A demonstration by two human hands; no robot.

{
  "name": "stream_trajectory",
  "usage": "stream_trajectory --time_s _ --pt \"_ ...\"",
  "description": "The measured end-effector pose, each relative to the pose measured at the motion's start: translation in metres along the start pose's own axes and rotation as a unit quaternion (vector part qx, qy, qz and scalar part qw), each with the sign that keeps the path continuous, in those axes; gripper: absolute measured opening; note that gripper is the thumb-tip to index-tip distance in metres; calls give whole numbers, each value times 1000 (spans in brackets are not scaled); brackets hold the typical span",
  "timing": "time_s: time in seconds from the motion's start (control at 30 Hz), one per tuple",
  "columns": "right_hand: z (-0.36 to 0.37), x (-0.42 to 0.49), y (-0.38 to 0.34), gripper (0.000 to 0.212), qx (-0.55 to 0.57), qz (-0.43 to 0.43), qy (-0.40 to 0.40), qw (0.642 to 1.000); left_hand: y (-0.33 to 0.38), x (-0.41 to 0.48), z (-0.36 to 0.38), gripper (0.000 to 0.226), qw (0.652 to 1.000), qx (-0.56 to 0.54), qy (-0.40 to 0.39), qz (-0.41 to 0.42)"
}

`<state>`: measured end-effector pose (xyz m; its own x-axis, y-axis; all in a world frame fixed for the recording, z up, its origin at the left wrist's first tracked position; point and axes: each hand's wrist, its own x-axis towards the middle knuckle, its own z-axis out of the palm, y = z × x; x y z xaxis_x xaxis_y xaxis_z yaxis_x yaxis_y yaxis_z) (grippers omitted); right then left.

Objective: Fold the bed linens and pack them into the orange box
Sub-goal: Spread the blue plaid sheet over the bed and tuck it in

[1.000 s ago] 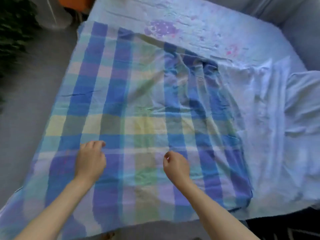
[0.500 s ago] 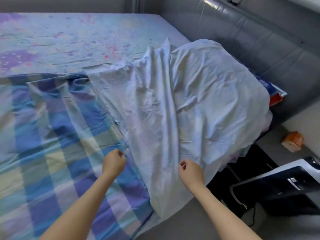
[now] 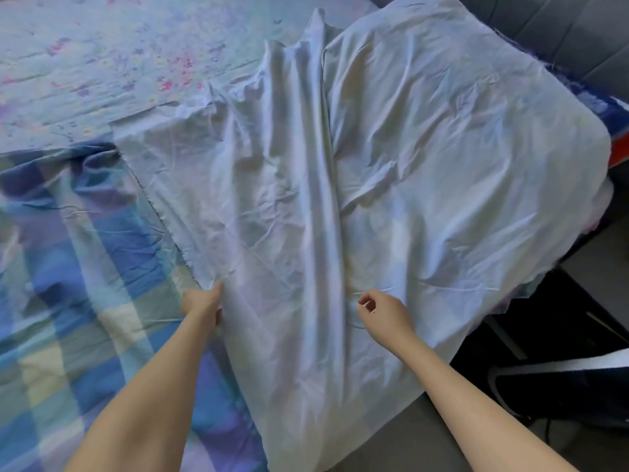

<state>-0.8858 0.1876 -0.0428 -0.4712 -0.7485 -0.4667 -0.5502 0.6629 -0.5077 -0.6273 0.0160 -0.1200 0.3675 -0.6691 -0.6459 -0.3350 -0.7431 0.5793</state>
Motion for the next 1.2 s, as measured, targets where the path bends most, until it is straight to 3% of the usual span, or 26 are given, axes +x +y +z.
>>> stream_trajectory --time_s 0.07,0.13,0.2,0.3,0.37,0.47,0.53,0.57,0.6,0.67,0.7,0.77,0.83,0.9,0.97,1.07,1.17,1.2 --pt "1 23 1 17 11 3 -13 1000 8 11 9 28 996 66 39 53" --pt "0 36 1 11 54 6 -23 998 23 -3 18 11 978 88 70 177" --pt "-9 46 -1 7 171 22 -13 985 45 -40 38 29 937 85 32 336" --pt "-38 54 -12 11 342 32 2 939 64 -111 76 41 815 164 -126 540" --pt "-62 65 -19 39 371 22 3 928 64 -146 105 34 707 225 -224 631" --pt "-80 91 -28 77 236 -1 -7 972 57 -173 142 12 605 275 -392 636" --pt "-71 112 -25 72 43 -12 -36 998 57 -169 155 21 585 371 -438 573" --pt "-68 123 -18 58 -33 -7 -40 999 62 -160 158 30 596 411 -419 547" --pt "-66 133 -10 43 -68 7 -26 997 69 -151 156 37 631 431 -375 525" --pt "-75 148 10 31 -62 59 26 996 92 -122 147 33 766 408 -229 440" --pt "-82 155 23 29 -59 80 49 994 101 -99 139 32 834 375 -135 381" --pt "-99 164 46 27 -65 91 68 991 112 -38 121 32 931 294 5 218" --pt "-110 172 66 27 -57 97 60 992 115 21 108 37 994 91 50 41" --pt "-115 178 80 25 -44 86 46 994 111 62 100 59 992 -104 25 -73" --pt "-118 184 94 21 -27 72 38 996 84 144 95 69 987 -142 35 -69" --pt "-124 192 106 13 26 46 30 998 117 117 106 60 981 -177 67 -52" --pt "-144 199 118 23 137 58 63 987 198 0 152 10 975 -176 99 93" --pt "-156 200 124 26 165 68 93 979 227 -38 173 15 974 -150 51 160"
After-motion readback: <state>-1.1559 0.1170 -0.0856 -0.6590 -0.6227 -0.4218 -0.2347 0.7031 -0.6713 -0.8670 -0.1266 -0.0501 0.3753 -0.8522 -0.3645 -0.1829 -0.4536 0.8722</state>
